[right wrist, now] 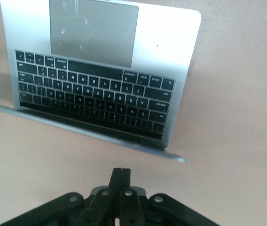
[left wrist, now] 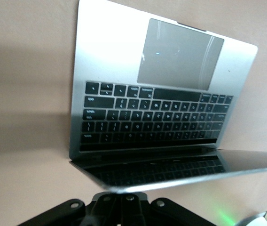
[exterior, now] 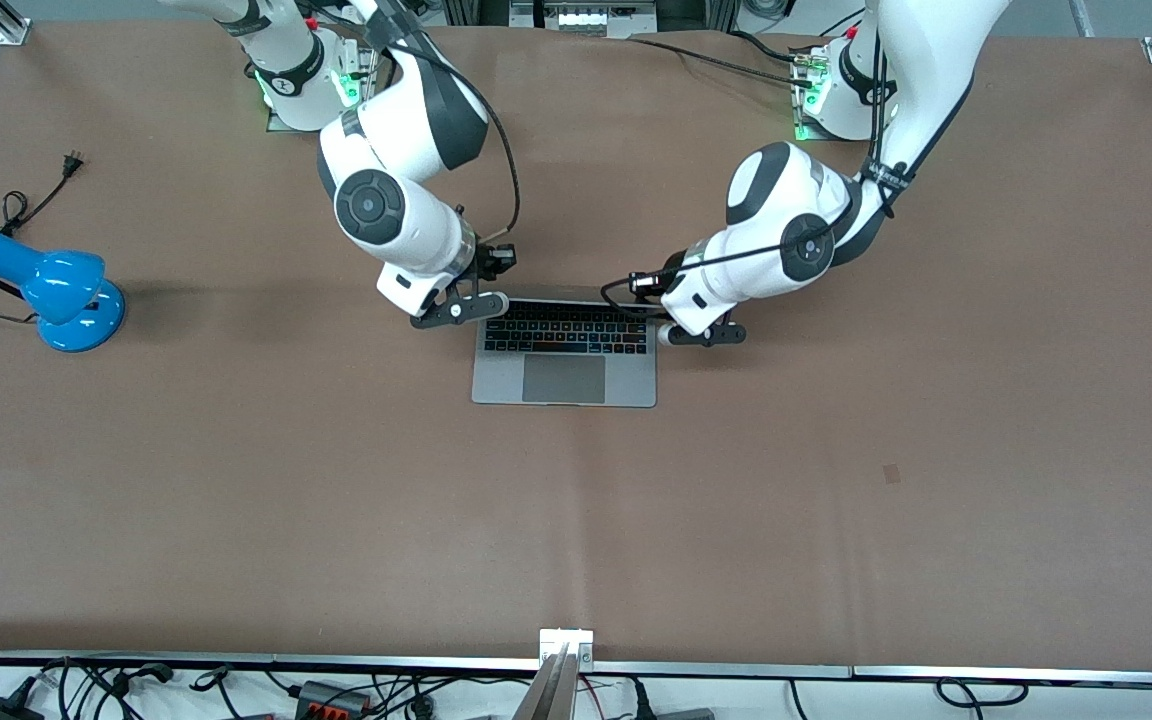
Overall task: Close laptop with both arms from behind
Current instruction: 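Lower both grippers behind the laptop screen and push it forward, then press the laptop lid down flat with both grippers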
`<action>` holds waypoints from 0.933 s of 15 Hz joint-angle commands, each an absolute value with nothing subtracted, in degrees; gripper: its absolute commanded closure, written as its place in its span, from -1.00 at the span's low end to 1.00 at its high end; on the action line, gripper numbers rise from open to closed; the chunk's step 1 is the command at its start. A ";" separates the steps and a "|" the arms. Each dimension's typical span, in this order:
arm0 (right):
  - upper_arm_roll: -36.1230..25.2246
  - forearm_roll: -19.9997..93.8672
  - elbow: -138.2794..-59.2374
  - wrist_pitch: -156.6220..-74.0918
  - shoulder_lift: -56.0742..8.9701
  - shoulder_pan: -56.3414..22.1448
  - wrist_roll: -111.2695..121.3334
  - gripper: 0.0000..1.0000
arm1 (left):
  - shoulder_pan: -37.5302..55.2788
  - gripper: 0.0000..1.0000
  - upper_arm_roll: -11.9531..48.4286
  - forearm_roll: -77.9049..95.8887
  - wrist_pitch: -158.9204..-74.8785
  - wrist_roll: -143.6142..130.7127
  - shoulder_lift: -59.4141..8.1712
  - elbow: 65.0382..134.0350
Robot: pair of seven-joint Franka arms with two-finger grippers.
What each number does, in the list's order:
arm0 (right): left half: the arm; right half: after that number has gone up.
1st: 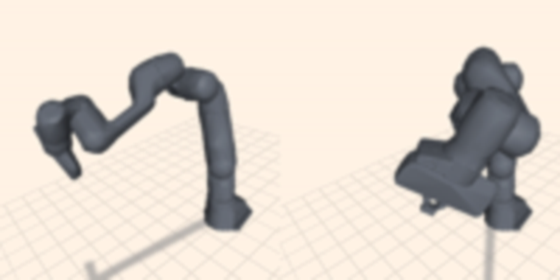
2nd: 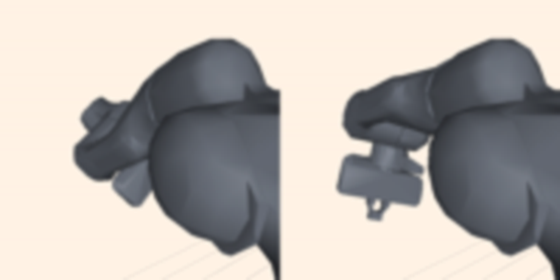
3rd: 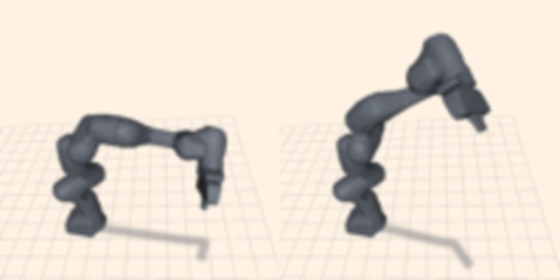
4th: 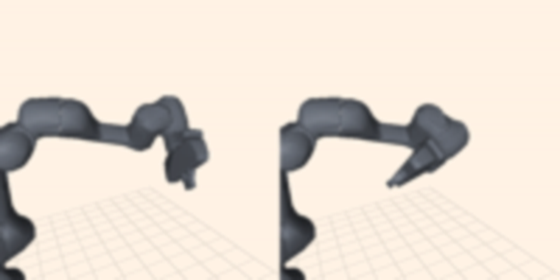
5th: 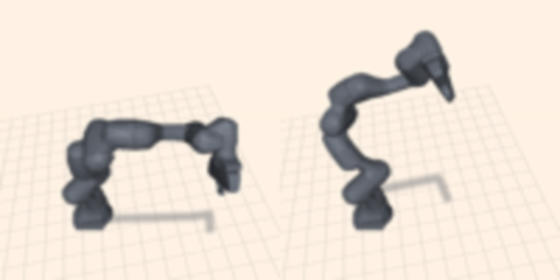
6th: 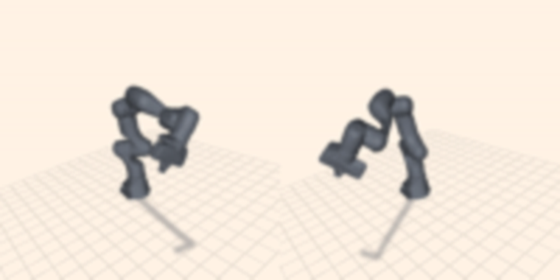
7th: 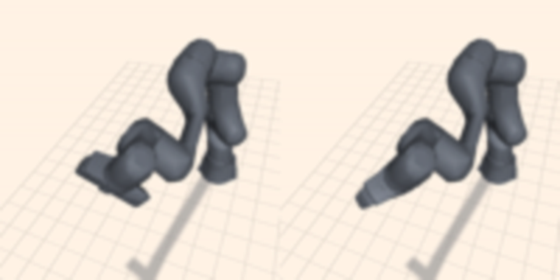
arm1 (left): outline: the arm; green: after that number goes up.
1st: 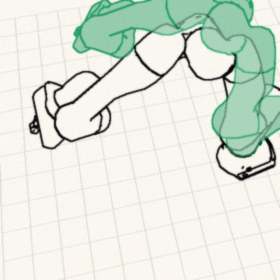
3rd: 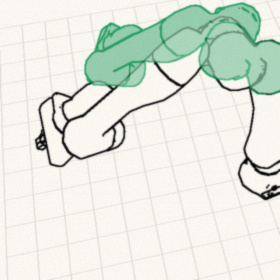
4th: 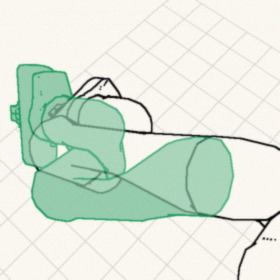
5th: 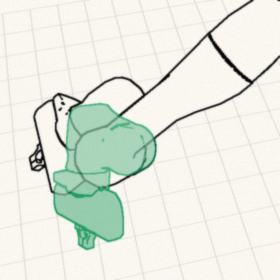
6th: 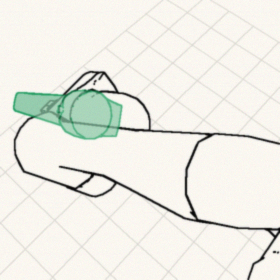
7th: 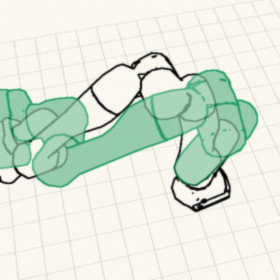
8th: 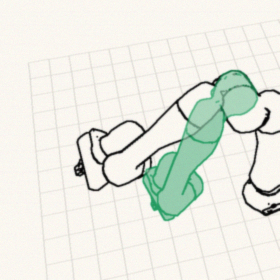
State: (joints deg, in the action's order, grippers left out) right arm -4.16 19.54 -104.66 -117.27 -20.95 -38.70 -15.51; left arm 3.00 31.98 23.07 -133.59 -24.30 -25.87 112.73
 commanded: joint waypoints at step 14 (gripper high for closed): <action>-6.06 12.31 -91.67 -119.61 -36.65 -38.50 -19.51 1.00 | 4.39 1.00 29.36 14.86 -133.77 -25.22 -40.33 101.87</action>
